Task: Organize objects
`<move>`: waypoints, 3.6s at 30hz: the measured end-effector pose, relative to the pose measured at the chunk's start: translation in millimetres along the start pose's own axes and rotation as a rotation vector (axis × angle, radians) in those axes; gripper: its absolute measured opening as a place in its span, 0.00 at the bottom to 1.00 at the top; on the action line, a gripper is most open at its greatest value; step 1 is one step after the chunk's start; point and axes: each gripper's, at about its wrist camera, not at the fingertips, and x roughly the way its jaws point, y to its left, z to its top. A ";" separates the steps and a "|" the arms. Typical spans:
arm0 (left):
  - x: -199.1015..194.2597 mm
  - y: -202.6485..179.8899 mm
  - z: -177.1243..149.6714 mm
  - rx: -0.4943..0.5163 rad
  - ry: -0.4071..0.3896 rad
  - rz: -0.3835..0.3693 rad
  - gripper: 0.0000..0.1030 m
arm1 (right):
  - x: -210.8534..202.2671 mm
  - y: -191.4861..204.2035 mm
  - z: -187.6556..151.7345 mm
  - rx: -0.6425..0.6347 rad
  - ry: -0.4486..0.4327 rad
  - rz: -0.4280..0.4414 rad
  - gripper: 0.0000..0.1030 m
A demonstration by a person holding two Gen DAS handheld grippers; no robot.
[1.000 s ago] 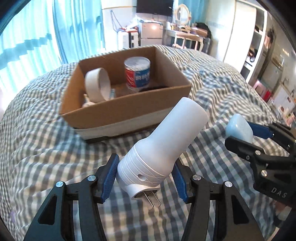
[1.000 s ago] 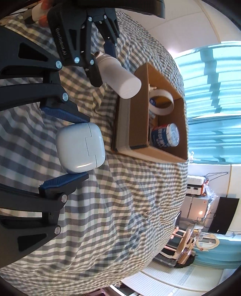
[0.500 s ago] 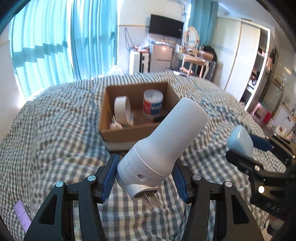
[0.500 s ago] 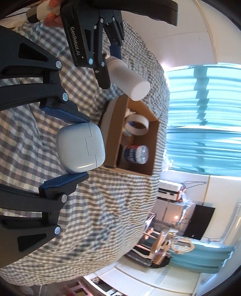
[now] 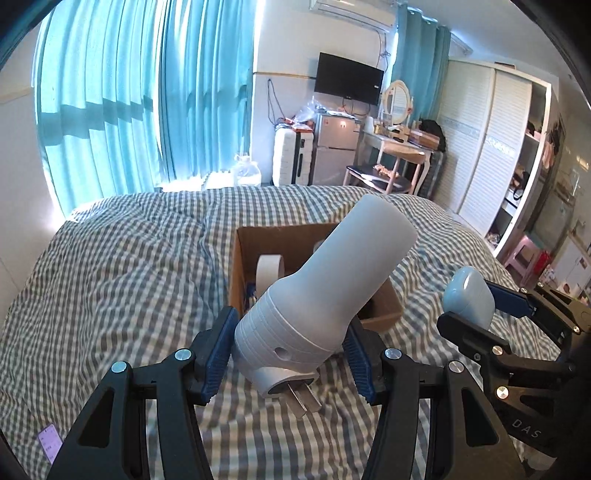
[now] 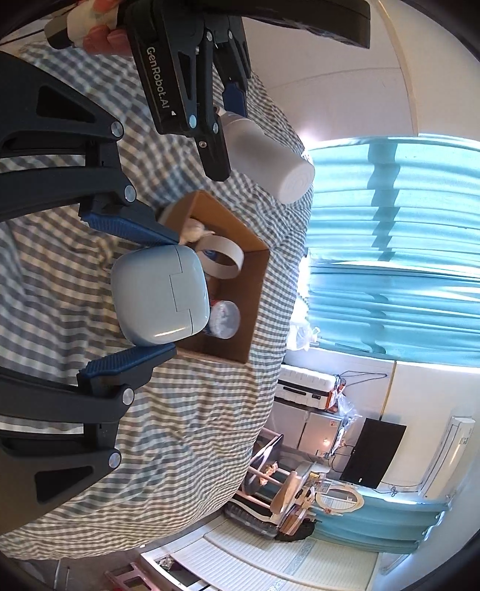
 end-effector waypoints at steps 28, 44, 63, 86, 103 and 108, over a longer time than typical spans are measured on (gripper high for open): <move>165.5 0.1 14.2 0.037 0.204 -0.006 0.56 | 178.4 -41.3 34.2 0.007 0.169 0.037 0.51; 212.7 7.4 14.0 0.050 0.247 0.011 0.56 | 227.9 -41.5 26.1 -0.028 0.250 0.084 0.51; 193.7 -9.5 12.8 0.099 0.209 -0.026 0.79 | 191.3 -44.9 32.7 -0.002 0.177 0.082 0.59; 46.1 -19.7 53.5 0.124 -0.113 0.086 0.99 | 44.1 -44.5 68.4 0.047 -0.060 -0.100 0.90; -101.6 -44.6 60.5 0.119 -0.357 0.111 1.00 | -107.3 -36.0 64.1 0.072 -0.301 -0.220 0.98; -128.7 -47.6 47.5 0.093 -0.443 0.128 1.00 | -142.5 -34.1 56.4 0.090 -0.368 -0.247 0.98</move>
